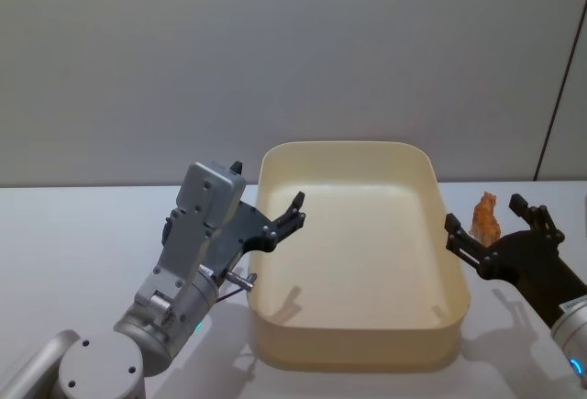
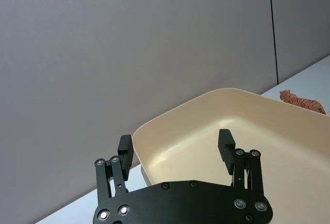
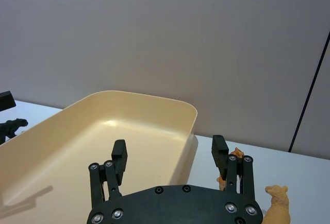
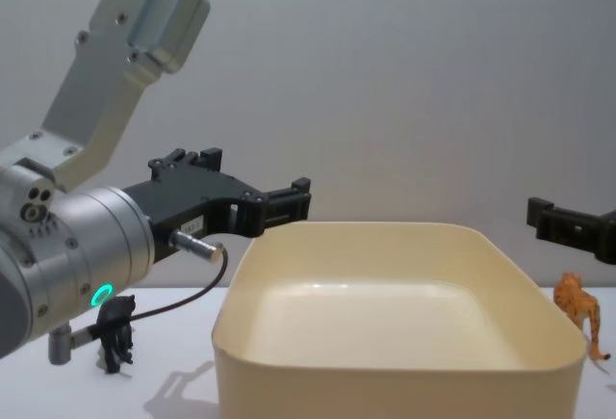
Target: Pick up the toy alternately with two hands and place it into the central storage box.
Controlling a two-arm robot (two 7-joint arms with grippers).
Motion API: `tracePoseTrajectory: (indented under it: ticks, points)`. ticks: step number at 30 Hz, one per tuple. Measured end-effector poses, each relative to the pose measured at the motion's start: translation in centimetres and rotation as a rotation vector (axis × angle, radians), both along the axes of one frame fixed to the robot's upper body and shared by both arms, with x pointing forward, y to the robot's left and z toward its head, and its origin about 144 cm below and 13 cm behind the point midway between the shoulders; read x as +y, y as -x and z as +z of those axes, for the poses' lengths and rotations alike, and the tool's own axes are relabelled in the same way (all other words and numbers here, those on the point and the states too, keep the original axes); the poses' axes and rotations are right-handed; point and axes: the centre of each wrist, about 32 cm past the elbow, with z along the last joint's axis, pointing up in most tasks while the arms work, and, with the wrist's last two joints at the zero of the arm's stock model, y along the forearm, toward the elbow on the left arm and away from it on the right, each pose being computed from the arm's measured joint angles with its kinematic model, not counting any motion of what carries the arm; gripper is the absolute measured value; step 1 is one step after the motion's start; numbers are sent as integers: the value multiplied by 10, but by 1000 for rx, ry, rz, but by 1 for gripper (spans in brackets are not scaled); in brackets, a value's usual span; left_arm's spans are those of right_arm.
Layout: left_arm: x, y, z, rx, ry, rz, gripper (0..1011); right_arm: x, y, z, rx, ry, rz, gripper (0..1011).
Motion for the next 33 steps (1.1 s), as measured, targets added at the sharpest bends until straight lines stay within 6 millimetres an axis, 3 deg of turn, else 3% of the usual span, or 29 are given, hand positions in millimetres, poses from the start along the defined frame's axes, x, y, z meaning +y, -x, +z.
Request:
tracePoseTrajectory:
  ticks: [33]
  points:
    - [0, 0, 0, 0, 0, 0, 1001, 0, 0, 0, 0, 0, 0, 1001]
